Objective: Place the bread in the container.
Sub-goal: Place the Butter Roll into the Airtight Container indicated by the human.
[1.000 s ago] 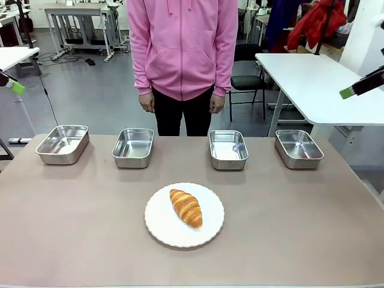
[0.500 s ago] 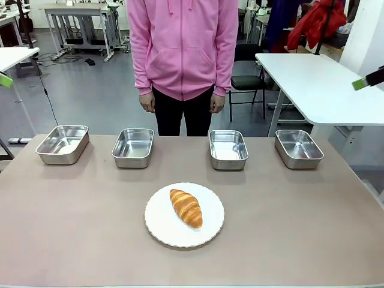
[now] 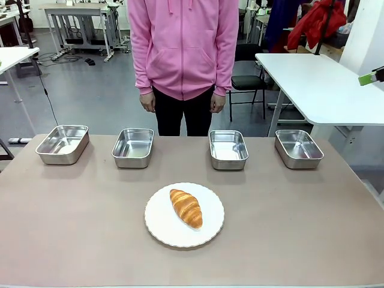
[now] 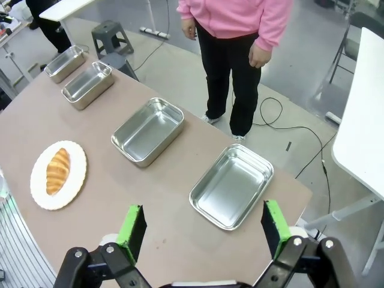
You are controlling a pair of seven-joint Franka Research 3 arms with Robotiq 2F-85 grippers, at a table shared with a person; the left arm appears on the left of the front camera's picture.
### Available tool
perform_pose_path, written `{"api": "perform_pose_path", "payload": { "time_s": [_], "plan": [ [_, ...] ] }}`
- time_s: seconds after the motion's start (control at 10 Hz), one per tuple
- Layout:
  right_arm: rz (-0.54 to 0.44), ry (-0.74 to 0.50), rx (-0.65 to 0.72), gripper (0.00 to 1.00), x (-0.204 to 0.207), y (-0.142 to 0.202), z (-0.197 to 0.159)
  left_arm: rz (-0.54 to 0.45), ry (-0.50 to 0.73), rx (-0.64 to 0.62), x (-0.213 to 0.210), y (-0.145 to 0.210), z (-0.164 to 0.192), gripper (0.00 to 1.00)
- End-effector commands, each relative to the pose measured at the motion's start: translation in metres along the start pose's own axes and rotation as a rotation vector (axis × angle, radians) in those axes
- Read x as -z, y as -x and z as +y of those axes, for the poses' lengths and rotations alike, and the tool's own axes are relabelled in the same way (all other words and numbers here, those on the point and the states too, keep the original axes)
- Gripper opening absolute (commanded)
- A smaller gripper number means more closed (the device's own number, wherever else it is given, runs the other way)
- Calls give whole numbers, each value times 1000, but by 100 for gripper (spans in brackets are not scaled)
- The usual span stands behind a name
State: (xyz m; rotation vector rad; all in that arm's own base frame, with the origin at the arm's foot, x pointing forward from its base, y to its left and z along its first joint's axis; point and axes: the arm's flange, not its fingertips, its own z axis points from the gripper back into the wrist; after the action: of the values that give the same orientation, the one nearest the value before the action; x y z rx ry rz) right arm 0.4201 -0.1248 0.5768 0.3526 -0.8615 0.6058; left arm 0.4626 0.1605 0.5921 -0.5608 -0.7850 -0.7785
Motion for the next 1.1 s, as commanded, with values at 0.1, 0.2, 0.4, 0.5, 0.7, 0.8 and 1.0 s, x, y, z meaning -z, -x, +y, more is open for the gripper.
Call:
{"api": "perform_pose_path", "payload": {
  "time_s": [0.1, 0.2, 0.4, 0.5, 0.7, 0.8, 1.0],
  "plan": [
    [-28, -20, -4, 100, -4, 0, -15, -15, -4, -85, -3, -5, 3, 100],
    [-29, -25, -3, 100, -4, 0, -17, -20, -2, -98, -2, -5, 1, 100],
    [-34, -30, -2, 100, -4, 0, -18, -10, -8, -98, -3, -5, -1, 100],
    [-39, -29, 0, 100, -5, 0, -18, -6, -18, -100, -3, -5, 0, 100],
    [-17, -18, 24, 100, -5, 2, -15, 4, -9, -91, -1, -1, 2, 100],
    [-17, -18, 24, 100, -5, 2, -15, 4, -9, -91, -1, -1, 2, 100],
    [-17, -18, 24, 100, -5, 2, -15, 4, -9, -91, -1, -1, 2, 100]
  ]
}}
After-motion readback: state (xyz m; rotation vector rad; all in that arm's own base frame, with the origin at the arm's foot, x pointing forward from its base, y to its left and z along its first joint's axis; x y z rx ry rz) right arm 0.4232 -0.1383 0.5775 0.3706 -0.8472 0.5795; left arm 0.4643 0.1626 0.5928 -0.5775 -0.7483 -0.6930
